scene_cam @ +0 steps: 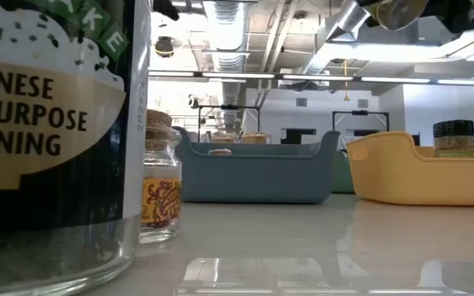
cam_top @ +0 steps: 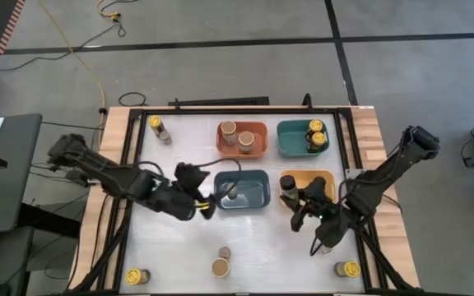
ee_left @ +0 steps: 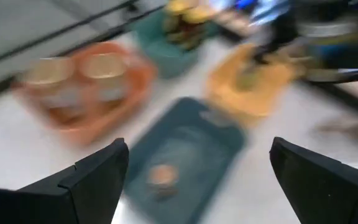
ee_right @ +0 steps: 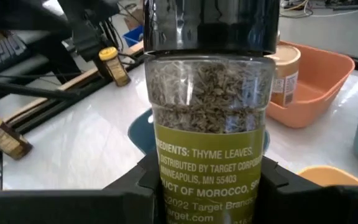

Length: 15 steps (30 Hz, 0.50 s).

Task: Sort spices by type
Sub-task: Put the black spice bottle into the yellow bin

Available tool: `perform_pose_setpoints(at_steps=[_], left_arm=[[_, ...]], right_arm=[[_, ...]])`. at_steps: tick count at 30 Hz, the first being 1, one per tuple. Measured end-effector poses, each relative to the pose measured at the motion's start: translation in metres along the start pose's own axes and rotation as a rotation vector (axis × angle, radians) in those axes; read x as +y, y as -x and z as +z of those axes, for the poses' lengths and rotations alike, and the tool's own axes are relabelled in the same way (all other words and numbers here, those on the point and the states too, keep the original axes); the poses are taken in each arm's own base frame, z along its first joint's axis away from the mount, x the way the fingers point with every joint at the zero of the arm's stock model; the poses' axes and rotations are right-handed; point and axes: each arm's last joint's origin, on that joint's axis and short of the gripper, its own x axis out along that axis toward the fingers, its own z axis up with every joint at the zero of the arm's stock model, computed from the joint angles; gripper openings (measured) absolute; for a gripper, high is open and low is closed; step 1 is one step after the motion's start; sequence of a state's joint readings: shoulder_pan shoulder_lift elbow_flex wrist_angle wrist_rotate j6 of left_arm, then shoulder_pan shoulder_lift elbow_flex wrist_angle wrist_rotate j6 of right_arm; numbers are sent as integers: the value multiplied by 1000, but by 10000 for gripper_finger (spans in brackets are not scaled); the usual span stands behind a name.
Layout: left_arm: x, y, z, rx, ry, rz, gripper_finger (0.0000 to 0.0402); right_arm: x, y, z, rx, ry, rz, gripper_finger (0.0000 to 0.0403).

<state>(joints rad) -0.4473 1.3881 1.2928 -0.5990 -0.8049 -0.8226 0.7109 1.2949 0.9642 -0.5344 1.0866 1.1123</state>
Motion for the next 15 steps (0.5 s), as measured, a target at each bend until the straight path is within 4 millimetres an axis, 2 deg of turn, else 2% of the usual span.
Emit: perform_pose_setpoints(at_steps=[3,7,11,15], left_arm=[[13,-1,-18,-134,54,-206,375],[40,-8,-30,-362,168,-410,375],[58,-15,-35,-474,275,-483,375],[57,-16,-30,-481,186,-531,375]], right_arm=[[4,-5,6,-25,-6,11,157],[12,-16,19,-60,3,53,157],[18,-28,36,-101,32,119,157],[18,-45,53,-113,-12,203,157]])
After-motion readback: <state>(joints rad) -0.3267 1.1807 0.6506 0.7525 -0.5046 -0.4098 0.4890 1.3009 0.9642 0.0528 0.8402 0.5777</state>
